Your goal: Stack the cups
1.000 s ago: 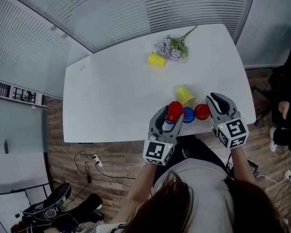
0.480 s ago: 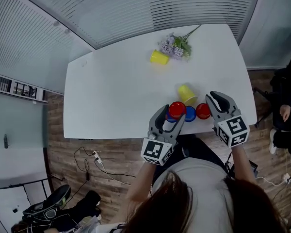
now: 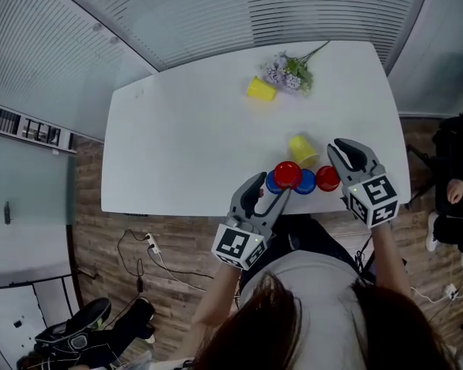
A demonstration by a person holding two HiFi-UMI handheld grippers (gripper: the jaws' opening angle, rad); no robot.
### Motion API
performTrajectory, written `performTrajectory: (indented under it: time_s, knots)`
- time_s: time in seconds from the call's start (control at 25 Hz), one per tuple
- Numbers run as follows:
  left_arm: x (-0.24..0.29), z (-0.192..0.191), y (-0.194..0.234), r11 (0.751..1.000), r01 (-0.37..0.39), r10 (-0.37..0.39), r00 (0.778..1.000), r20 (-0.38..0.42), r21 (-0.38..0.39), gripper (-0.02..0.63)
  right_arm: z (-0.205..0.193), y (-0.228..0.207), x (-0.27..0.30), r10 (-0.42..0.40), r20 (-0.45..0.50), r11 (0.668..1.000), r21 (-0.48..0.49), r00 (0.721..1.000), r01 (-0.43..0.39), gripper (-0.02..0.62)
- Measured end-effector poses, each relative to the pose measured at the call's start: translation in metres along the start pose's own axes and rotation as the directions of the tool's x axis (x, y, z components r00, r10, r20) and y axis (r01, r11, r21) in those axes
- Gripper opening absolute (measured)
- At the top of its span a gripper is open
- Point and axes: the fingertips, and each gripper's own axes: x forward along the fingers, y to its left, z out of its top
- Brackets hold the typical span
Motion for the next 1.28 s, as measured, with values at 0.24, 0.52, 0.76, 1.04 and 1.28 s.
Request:
performTrajectory:
  time_s: [0.24,0.52,0.76,1.04,1.28]
  knots:
    - [-0.015,0.005,0.02,0.998,-0.053,0.053,0.999,0.012,-0.015,0.198,-0.001,0.009,0.019,0.063,-0.078,0.998,-0.001,0.995,-0.064,0.094]
    - [-0.024,0.012,0.047,0.994,-0.108,0.108,0.994,0.023,-0.029,0.133,-0.002,0.009,0.039,0.162,-0.24,0.986,0.061,0.957,-0.152,0.106]
    - [-0.03,0.009,0.082,0.982,-0.175,0.176,0.984,0.006,-0.067,0.049,-0.006,0.018,0.061,0.268,-0.399,0.963,0.114,0.877,-0.243,0.147]
    - [-0.027,0.001,0.119,0.972,-0.218,0.217,0.976,-0.015,-0.087,0.032,-0.037,0.025,0.091,0.359,-0.576,0.933,0.229,0.734,-0.276,0.18]
    - [-0.018,-0.008,0.129,0.974,-0.201,0.198,0.979,-0.037,-0.102,0.032,-0.068,0.021,0.109,0.419,-0.704,0.906,0.367,0.574,-0.211,0.244]
